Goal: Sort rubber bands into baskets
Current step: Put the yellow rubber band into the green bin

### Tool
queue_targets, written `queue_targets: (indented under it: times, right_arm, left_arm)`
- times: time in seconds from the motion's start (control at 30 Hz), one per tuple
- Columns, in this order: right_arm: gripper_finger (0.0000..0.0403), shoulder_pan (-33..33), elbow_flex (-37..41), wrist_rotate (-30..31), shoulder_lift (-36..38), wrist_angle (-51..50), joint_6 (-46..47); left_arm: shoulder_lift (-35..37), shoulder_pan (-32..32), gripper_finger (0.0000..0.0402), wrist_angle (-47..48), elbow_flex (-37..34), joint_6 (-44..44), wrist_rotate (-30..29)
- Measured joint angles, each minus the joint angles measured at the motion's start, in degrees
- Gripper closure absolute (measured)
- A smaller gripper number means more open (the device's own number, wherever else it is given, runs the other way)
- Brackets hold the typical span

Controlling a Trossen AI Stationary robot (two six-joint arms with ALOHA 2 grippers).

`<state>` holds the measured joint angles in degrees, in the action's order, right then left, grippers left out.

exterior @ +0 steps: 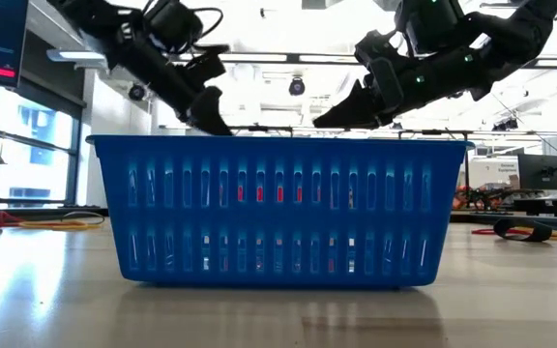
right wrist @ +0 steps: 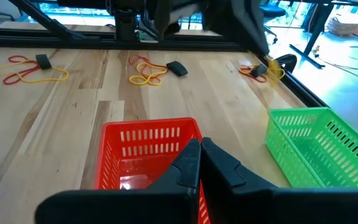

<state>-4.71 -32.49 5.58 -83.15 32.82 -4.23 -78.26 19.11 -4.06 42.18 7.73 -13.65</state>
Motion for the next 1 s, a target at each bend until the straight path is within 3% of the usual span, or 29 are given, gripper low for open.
queue_targets:
  times: [0.27, 0.47, 0.63, 1.0]
  right_arm:
    - [0.0403, 0.00, 0.00, 0.00, 0.00, 0.00, 0.79]
    - [0.0403, 0.00, -0.02, 0.02, 0.00, 0.00, 0.79]
    - [0.0403, 0.00, -0.02, 0.02, 0.00, 0.02, 0.51]
    - [0.0403, 0.00, -0.02, 0.02, -0.02, -0.02, 0.35]
  left_arm:
    - [0.02, 0.86, 0.0401, 2.83, 6.71, 2.98, -0.07]
    - [0.07, 4.31, 0.0401, 2.30, 10.06, 3.06, 4.18]
    - [-0.93, 6.67, 0.0401, 1.88, 12.06, 3.59, 4.39]
    - [-11.50, 8.31, 0.0401, 0.77, 16.99, 4.89, 8.03]
